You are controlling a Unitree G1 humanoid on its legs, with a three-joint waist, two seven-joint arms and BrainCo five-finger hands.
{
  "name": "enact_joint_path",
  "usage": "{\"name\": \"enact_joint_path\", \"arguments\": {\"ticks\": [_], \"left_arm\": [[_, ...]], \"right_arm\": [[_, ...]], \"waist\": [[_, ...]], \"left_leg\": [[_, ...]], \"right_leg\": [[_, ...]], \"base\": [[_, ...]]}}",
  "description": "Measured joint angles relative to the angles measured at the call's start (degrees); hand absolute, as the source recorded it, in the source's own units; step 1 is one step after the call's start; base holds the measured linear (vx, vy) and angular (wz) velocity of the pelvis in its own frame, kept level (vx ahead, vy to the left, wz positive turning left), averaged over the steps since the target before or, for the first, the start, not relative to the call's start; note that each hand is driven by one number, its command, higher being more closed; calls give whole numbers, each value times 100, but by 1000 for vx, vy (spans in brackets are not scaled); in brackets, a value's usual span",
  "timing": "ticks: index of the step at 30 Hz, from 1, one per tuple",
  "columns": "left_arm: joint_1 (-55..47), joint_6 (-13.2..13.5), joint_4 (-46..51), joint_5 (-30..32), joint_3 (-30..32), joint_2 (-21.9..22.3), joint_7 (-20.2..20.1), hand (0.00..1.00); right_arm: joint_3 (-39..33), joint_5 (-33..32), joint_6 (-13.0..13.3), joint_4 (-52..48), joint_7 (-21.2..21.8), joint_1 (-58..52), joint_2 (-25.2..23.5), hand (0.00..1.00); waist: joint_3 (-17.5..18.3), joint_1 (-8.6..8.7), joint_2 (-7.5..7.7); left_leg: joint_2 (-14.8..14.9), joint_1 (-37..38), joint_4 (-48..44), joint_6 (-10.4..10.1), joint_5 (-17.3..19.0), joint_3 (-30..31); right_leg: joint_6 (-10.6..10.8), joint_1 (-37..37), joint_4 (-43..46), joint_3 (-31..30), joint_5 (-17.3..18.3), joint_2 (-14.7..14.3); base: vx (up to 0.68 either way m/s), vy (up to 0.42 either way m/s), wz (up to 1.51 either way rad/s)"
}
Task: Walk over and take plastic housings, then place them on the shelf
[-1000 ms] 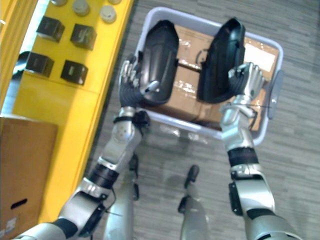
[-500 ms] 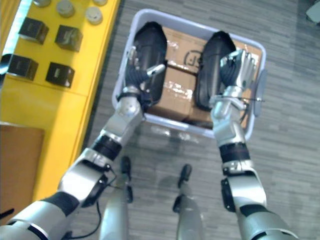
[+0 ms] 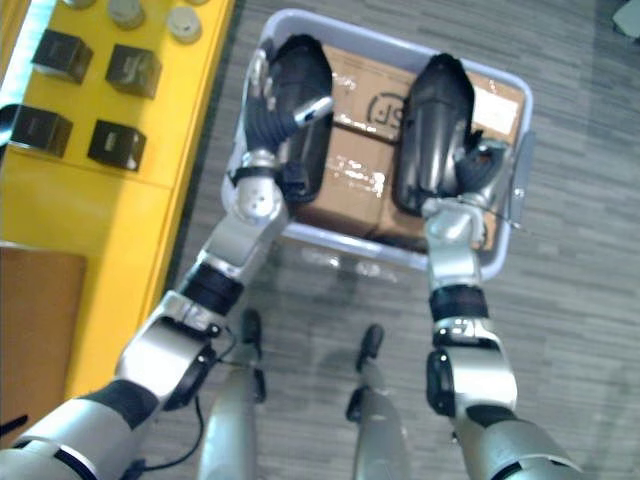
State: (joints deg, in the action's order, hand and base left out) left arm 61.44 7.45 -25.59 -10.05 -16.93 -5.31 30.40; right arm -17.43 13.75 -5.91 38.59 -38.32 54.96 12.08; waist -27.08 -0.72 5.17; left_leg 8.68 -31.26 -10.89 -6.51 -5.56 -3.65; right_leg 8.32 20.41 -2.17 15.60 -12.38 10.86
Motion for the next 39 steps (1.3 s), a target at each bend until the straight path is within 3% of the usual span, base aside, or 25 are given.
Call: {"name": "enact_joint_path", "arguments": {"ticks": [7,15,22,31,39], "left_arm": [[-962,32,685,223,-246,354,114,0],[-1729,149,1128,431,-450,310,74,0],[-2153,242,1256,407,-467,289,-18,0],[-2518,320,1556,372,-703,293,-273,0],[-2814,410,1620,370,-752,288,-451,0]], "right_arm": [[-634,-338,149,-146,-648,-21,58,0],[-781,-647,399,101,-702,-112,780,0],[-710,-1343,469,1284,-587,205,1324,0],[-128,-1524,472,2377,-216,944,2157,0],[456,-1519,472,2728,-6,1172,2462,0]], "waist": [[0,6,0],[0,-55,-2],[-7,-100,-25],[-13,-211,-280],[-14,-373,-322]], "left_leg": [[4,-141,-68,1,54,9],[7,-403,-388,28,220,74],[14,-801,-759,59,380,161],[-24,-1250,-1160,125,536,308],[-47,-1345,-1147,124,538,344]], "right_leg": [[6,104,-12,0,5,-2],[43,180,-6,11,31,0],[64,409,49,18,20,-1],[146,570,38,109,-30,9],[160,597,-40,171,-39,8]], "base": [[-2,-1,0],[-2,-1,1],[0,0,1],[-4,11,3],[6,3,2]]}}
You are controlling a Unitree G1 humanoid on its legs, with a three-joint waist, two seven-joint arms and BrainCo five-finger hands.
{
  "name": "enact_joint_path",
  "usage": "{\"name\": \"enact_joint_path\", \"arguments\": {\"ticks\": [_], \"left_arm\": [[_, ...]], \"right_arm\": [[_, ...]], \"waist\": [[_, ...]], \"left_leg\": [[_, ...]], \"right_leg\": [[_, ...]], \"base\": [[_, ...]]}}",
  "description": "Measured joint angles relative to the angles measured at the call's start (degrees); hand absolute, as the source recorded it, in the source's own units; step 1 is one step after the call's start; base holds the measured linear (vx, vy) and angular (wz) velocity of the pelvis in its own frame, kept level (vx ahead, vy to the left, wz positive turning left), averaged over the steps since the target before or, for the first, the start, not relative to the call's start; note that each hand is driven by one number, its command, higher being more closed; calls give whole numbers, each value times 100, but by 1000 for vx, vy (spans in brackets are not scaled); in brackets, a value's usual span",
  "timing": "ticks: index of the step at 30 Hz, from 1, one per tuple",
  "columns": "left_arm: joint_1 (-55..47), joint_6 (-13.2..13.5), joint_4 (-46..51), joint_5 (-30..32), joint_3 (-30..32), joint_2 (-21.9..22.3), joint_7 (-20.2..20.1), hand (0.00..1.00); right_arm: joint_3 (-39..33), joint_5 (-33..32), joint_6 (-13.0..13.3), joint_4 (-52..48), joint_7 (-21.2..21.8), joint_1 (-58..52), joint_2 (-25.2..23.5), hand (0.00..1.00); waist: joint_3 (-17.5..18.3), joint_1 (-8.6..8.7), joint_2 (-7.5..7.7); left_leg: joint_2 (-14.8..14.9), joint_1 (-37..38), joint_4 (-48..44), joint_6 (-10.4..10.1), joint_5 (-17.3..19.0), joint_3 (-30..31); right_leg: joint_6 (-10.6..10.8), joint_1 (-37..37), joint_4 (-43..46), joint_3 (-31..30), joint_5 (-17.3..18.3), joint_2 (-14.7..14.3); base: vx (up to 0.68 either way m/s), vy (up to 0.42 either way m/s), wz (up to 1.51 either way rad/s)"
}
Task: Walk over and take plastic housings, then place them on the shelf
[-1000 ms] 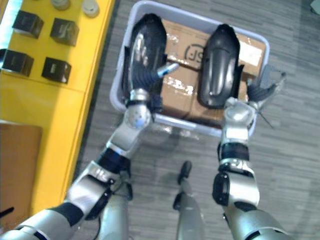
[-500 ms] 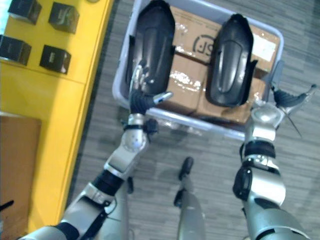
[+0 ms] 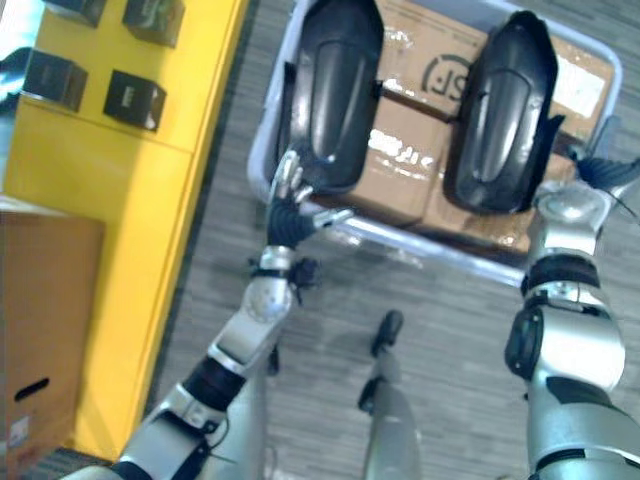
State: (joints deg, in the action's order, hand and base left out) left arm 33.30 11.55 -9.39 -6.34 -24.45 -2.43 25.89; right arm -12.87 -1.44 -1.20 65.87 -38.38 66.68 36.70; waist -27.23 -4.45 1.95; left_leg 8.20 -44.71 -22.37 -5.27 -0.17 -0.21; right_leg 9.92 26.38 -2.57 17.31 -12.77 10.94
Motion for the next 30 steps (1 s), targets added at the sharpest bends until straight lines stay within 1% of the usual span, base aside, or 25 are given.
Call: {"name": "enact_joint_path", "arguments": {"ticks": [2,6,10,14,15,17,18,20,22,23,28,30], "left_arm": [[-3,3,79,0,-107,-2,-13,0],[-24,5,127,-5,-171,10,-62,0],[-30,6,192,-17,-251,28,-117,0],[-183,11,603,-80,-588,57,-198,0],[-188,43,770,-215,-666,72,-224,0],[-173,92,1008,-271,-728,76,-232,0],[-163,109,1194,-275,-760,110,-232,0],[-159,172,1548,-286,-793,172,-232,0],[-155,242,1853,-283,-792,260,-223,0],[-152,256,1924,-282,-792,291,-221,0],[200,274,2075,-143,-892,339,-89,0],[358,272,2113,90,-964,352,42,0]], "right_arm": [[106,1,0,2,6,19,83,0],[255,1,-2,165,135,186,90,0],[352,0,-11,318,330,262,95,0],[351,-3,-75,726,561,391,95,0],[351,-5,-139,804,675,391,95,0],[352,-4,-157,928,777,393,108,0],[351,-5,-184,982,855,395,197,0],[351,-5,-242,1026,966,415,379,0],[351,3,-267,1165,974,523,449,0],[351,3,-272,1199,975,552,452,100],[351,49,-321,1401,998,585,498,100],[337,92,-353,1421,1002,563,550,100]], "waist": [[3,-50,-21],[-6,-120,-103],[-8,-121,-110],[-9,-144,-112],[-10,-150,-115],[-8,-155,-125],[-13,-159,-175],[-6,-239,-267],[-5,-284,-329],[-5,-283,-329],[-5,-280,-330],[-2,-271,-336]], "left_leg": [[-9,-81,-6,1,-1,23],[-32,-113,-12,3,-3,71],[-47,-144,-12,4,-4,115],[-65,-145,-3,4,-5,128],[-69,-145,-1,4,-6,133],[-78,-144,1,5,-6,140],[-93,-141,0,5,-6,164],[-98,-140,6,5,-6,172],[-102,-133,37,6,-29,171],[-102,-127,52,4,-36,171],[-127,57,258,-22,-136,202],[-131,91,320,-31,-161,231]], "right_leg": [[3,57,0,11,-3,-2],[9,58,-9,41,-7,1],[9,57,-13,97,-8,1],[10,39,-40,128,-9,9],[10,32,-52,132,-10,10],[27,-6,-108,143,-24,10],[38,-44,-134,168,-32,10],[38,-50,-139,173,-32,12],[37,-53,-155,178,-32,11],[37,-55,-158,179,-33,11],[35,-194,-194,245,-32,16],[27,-220,-194,277,-25,9]], "base": [[14,12,5],[5,7,3],[6,9,4],[2,3,1],[0,0,0],[13,11,5],[15,17,9],[7,8,3],[0,0,0],[14,14,4],[18,9,7],[7,12,7]]}}
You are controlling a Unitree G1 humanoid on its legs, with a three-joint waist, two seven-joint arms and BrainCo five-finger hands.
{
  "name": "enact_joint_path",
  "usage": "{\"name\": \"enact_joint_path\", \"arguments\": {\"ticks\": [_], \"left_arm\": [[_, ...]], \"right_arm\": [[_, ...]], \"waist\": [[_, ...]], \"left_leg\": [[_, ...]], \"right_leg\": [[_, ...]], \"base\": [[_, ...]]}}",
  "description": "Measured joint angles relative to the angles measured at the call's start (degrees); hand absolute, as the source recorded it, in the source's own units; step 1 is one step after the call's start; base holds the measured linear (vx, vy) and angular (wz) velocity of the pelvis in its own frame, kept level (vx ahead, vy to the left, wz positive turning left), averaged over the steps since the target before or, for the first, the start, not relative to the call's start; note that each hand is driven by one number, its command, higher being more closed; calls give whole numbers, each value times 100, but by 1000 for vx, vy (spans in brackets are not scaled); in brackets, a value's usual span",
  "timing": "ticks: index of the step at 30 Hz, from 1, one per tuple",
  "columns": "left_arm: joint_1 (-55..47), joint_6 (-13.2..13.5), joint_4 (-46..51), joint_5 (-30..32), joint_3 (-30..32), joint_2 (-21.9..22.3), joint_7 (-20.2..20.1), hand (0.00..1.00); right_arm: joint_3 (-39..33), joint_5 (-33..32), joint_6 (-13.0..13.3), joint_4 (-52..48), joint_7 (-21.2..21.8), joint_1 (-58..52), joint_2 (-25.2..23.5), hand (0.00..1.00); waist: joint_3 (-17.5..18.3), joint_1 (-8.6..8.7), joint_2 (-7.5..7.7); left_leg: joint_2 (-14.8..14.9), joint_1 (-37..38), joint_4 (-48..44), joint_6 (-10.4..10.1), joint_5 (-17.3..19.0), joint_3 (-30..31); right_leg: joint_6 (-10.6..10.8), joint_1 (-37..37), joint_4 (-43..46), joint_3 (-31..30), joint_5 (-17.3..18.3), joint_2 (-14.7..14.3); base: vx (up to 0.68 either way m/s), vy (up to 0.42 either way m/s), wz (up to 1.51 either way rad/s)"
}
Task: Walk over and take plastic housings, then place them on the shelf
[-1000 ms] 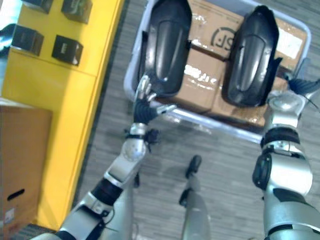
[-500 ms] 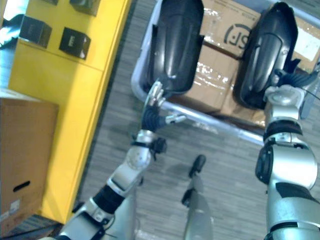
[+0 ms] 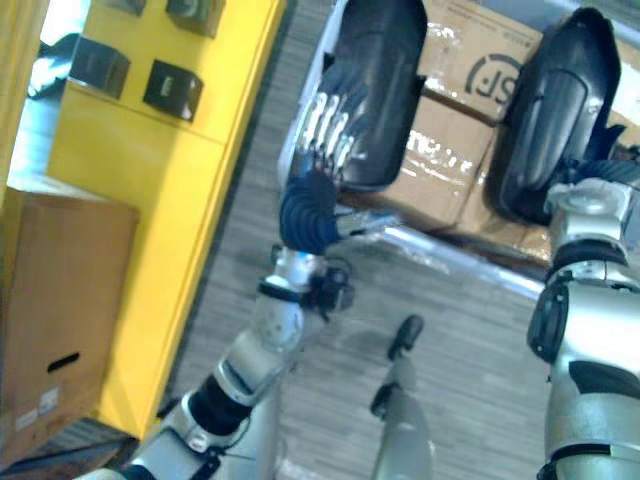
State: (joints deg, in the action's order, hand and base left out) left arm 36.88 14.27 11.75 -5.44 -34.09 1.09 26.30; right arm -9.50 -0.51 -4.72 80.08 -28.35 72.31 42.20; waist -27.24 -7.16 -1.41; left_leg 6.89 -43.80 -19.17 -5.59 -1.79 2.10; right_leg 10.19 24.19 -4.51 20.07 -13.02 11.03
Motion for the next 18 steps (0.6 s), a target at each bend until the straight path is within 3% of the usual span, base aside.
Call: {"name": "enact_joint_path", "arguments": {"ticks": [11,18], "left_arm": [[275,-68,75,631,-21,4,210,0],[317,-96,58,674,166,0,282,0]], "right_arm": [[24,970,-12,-39,88,-243,78,100],[538,1723,-80,-92,-9,-369,46,100]], "waist": [[1,7,-1],[1,1,0]], "left_leg": [[2,189,293,-32,-140,-31],[13,251,292,-32,-139,-96]], "right_leg": [[-51,-24,0,7,32,-4],[-96,-49,2,-24,46,-4]], "base": [[5,5,1],[2,4,-1]]}}
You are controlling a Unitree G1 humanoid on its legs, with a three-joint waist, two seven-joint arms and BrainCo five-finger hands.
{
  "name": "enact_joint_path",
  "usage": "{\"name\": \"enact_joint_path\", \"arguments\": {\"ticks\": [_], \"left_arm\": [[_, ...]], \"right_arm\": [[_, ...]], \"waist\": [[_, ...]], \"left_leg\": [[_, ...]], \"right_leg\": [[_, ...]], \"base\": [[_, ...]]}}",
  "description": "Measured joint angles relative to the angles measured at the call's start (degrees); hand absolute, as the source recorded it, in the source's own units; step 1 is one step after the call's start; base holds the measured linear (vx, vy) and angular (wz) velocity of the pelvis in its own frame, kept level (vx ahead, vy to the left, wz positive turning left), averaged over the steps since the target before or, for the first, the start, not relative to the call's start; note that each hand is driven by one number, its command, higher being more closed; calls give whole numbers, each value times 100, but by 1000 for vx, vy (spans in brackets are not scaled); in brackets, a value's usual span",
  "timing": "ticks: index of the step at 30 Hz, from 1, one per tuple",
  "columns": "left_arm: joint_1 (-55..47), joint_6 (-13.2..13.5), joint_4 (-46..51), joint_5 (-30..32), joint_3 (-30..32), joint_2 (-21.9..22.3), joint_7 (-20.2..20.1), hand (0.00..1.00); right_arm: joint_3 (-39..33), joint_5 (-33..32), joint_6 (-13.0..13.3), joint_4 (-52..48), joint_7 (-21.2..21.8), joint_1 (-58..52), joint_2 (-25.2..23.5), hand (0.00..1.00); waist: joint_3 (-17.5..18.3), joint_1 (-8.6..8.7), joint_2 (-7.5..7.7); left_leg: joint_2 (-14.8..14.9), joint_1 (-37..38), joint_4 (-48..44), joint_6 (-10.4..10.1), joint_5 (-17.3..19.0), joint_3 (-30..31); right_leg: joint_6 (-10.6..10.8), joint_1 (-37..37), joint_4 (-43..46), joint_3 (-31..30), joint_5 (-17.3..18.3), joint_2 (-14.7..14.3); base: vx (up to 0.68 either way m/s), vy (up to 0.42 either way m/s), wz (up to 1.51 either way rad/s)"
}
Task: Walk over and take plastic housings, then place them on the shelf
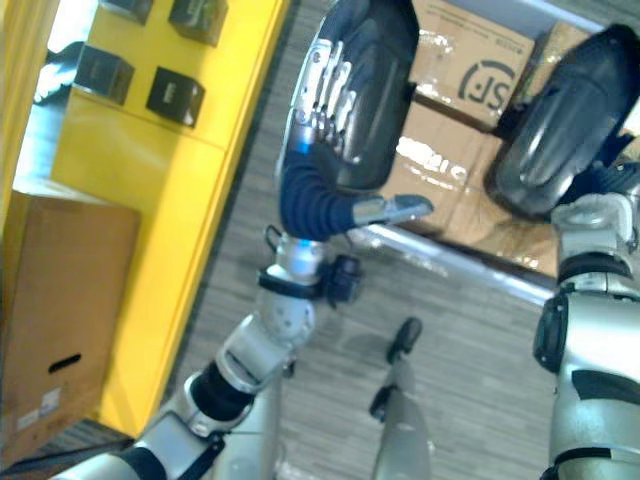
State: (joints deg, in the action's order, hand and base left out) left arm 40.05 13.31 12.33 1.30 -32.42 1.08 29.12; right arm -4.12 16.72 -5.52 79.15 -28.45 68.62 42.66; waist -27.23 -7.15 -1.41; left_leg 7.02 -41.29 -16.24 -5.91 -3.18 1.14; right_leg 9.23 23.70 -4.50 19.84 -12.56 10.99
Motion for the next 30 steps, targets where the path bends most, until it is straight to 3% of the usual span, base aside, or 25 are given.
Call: {"name": "enact_joint_path", "arguments": {"ticks": [7,16,21,25,30], "left_arm": [[-89,-107,-263,358,325,-113,189,0],[-255,-110,-459,413,533,-586,207,0],[-258,-110,-524,412,569,-646,203,0],[-244,-118,-734,411,736,-645,179,0],[-119,-133,-1132,333,752,-645,122,0]], "right_arm": [[283,613,-119,-1150,-402,-452,-301,100],[593,1362,-98,-2558,-581,-875,-756,100],[589,1493,-107,-2890,-677,-988,-864,100],[592,1684,-106,-3152,-685,-1013,-1040,100],[588,1810,-115,-3294,-780,-1018,-1178,100]], "waist": [[0,40,0],[8,156,18],[6,207,25],[6,342,39],[4,362,116]], "left_leg": [[31,73,-21,2,2,-40],[39,249,-23,8,10,-76],[48,297,-14,8,9,-105],[54,362,-9,7,9,-108],[94,443,1,7,9,-155]], "right_leg": [[-54,-18,1,-101,-40,-12],[-86,-172,37,-107,-21,-12],[-88,-201,42,-124,-26,-12],[-88,-271,42,-125,-27,-13],[-92,-301,71,-167,-24,-30]], "base": [[10,19,-6],[0,0,0],[0,0,0],[0,0,0],[0,6,-5]]}}
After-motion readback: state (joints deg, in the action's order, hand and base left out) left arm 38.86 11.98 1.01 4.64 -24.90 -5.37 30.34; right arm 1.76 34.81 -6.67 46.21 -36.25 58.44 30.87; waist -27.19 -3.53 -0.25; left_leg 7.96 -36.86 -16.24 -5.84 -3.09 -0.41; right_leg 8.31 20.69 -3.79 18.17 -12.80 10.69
